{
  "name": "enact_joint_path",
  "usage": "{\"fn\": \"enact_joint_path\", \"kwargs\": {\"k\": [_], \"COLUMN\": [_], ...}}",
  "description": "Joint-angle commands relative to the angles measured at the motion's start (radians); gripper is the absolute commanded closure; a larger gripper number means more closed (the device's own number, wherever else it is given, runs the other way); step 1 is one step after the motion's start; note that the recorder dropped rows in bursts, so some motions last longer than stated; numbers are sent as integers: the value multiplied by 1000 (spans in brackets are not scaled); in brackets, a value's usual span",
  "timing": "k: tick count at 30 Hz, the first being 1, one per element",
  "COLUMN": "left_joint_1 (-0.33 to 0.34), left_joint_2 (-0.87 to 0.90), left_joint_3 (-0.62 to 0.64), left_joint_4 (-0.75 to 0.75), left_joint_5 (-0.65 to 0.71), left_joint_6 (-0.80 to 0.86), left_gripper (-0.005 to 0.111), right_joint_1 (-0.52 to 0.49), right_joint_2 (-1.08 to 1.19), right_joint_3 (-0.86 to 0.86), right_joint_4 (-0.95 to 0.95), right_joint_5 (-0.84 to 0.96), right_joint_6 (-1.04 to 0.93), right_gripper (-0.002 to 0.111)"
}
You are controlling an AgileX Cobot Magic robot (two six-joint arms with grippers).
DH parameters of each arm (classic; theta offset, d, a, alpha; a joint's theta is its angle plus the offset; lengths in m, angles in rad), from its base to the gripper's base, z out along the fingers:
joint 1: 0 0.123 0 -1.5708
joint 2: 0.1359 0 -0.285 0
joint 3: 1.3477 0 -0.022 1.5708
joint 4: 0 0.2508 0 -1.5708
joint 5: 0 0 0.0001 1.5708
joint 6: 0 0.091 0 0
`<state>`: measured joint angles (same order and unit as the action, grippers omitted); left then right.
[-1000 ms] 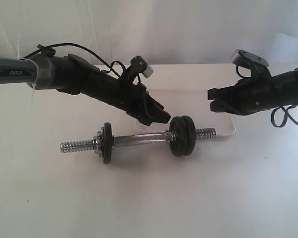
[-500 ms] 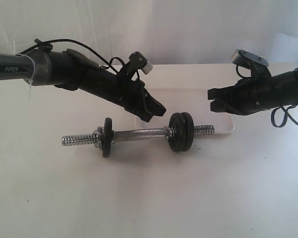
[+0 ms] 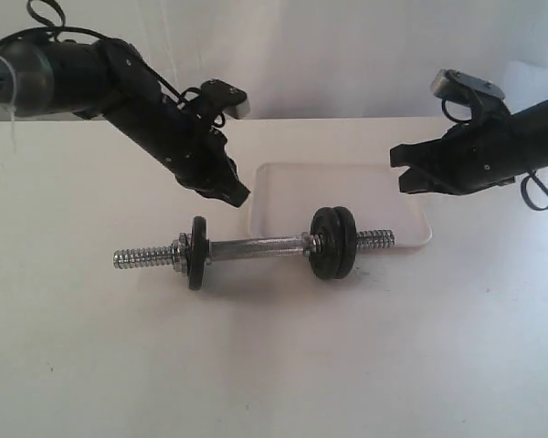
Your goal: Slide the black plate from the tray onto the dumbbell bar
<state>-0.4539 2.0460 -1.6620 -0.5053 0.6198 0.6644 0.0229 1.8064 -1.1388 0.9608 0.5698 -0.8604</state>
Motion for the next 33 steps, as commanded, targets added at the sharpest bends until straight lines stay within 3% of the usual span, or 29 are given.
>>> {"fn": "enact_joint_path", "kwargs": {"k": [1, 6, 14, 18, 25, 30, 33], "left_joint_1": [56, 136, 221, 264, 363, 459, 483], "left_joint_2": [-52, -80, -128, -151, -190, -247, -288], "left_joint_3": [-3, -3, -3, -3, 3, 111, 166], "left_joint_4": [63, 112, 421, 469, 469, 491, 493], "left_joint_5": [92, 233, 496, 584, 601, 601, 601], "left_joint_6": [-198, -348, -594, -630, -645, -628, -606], "left_gripper": [107, 107, 107, 107, 107, 107, 107], "right_joint_1": [-3, -3, -3, -3, -3, -3, -3], "right_joint_2": [-73, -122, -142, -144, -144, -141, -141], "right_joint_3": [-21, -52, -93, -109, -165, -206, -208], "right_joint_4": [-203, -406, -690, -819, -969, -955, -955], "right_joint_5": [34, 151, 335, 386, 475, 516, 510], "right_joint_6": [222, 432, 631, 725, 796, 796, 796], "right_gripper": [108, 108, 108, 108, 108, 108, 108]}}
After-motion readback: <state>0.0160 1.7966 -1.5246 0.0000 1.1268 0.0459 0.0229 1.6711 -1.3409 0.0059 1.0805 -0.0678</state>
